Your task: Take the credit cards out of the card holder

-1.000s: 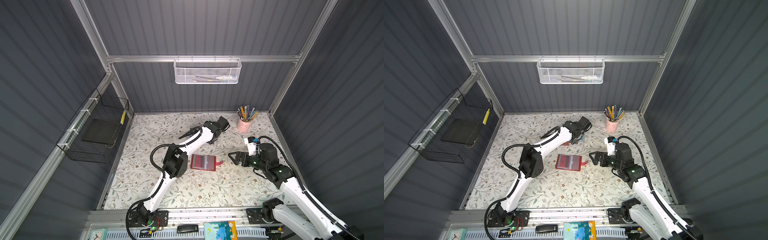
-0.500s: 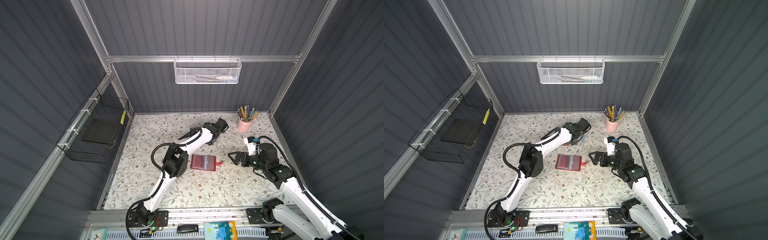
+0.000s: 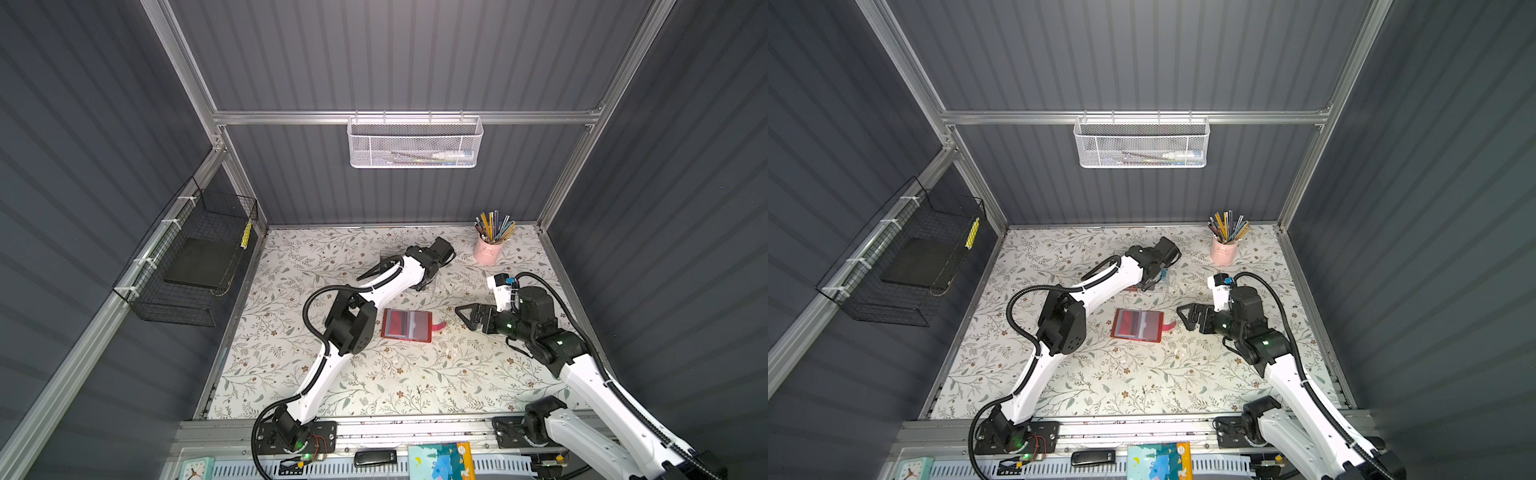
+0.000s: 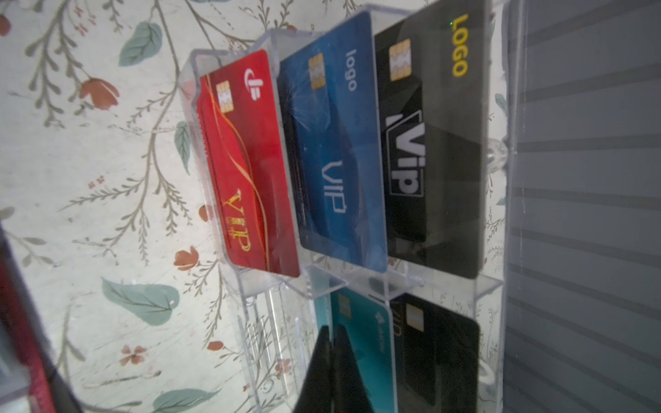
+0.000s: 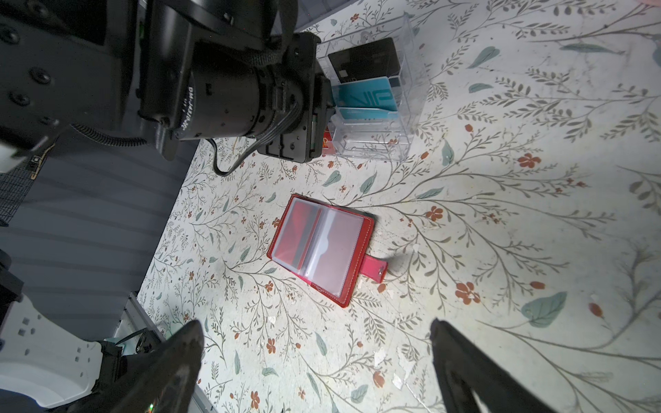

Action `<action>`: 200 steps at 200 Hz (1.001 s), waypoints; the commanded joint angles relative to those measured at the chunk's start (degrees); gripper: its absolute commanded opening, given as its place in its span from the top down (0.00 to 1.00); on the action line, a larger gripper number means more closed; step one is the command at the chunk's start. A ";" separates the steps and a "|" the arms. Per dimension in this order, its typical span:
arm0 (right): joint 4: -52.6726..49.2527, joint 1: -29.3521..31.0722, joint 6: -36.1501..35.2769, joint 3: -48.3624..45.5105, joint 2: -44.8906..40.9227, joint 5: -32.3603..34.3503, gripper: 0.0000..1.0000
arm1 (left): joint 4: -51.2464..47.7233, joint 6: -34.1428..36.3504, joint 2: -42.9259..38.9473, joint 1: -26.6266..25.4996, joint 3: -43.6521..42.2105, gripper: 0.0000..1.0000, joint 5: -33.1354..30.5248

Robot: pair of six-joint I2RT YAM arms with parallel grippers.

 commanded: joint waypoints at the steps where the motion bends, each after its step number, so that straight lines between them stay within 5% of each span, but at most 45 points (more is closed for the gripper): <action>1: 0.35 0.26 0.06 -0.86 -0.18 -0.62 0.01 | -0.11 -15.15 0.61 0.39 -0.87 0.98 0.19; 200: 0.52 0.37 0.11 -1.10 -0.78 -1.15 0.01 | 1.72 -10.65 -3.09 -0.13 -2.22 0.82 -5.66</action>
